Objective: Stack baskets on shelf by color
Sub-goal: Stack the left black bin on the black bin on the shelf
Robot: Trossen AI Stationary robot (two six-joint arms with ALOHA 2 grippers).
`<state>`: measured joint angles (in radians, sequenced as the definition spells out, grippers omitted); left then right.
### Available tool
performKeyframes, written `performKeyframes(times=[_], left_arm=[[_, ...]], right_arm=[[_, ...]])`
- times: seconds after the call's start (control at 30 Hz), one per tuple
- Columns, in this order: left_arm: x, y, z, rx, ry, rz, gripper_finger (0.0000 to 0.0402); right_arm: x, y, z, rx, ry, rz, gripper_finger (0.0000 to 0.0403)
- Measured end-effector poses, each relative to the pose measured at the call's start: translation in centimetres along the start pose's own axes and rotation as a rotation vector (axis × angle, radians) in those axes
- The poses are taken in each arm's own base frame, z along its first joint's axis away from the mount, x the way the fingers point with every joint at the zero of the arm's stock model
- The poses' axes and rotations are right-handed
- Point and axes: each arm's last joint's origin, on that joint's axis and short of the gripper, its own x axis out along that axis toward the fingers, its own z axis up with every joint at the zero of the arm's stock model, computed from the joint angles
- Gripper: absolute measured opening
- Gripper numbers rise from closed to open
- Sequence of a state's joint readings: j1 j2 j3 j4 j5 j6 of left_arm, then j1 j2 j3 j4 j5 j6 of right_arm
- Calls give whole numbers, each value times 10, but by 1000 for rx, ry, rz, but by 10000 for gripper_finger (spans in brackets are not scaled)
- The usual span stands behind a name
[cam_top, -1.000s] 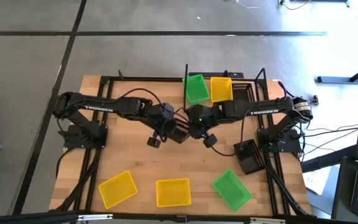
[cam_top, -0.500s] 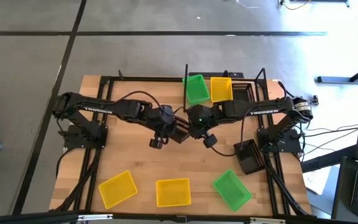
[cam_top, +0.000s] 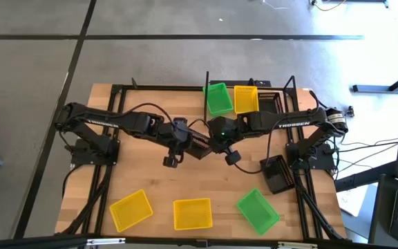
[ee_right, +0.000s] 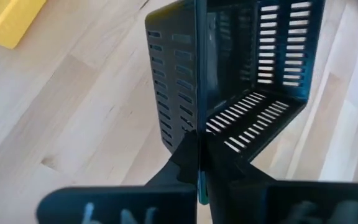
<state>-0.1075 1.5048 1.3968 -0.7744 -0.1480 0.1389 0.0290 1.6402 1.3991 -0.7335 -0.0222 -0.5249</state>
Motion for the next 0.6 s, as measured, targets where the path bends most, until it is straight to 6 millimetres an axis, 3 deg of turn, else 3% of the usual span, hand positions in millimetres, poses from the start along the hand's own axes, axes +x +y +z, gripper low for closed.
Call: performKeyframes(times=[0.4,0.6], left_arm=[[-30,-3,-4,56,6,234,74],[-50,3,-11,43,10,333,74]], right_arm=[[-4,-2,-10,89,188,-168,1],[-36,-9,3,165,233,-271,0]])
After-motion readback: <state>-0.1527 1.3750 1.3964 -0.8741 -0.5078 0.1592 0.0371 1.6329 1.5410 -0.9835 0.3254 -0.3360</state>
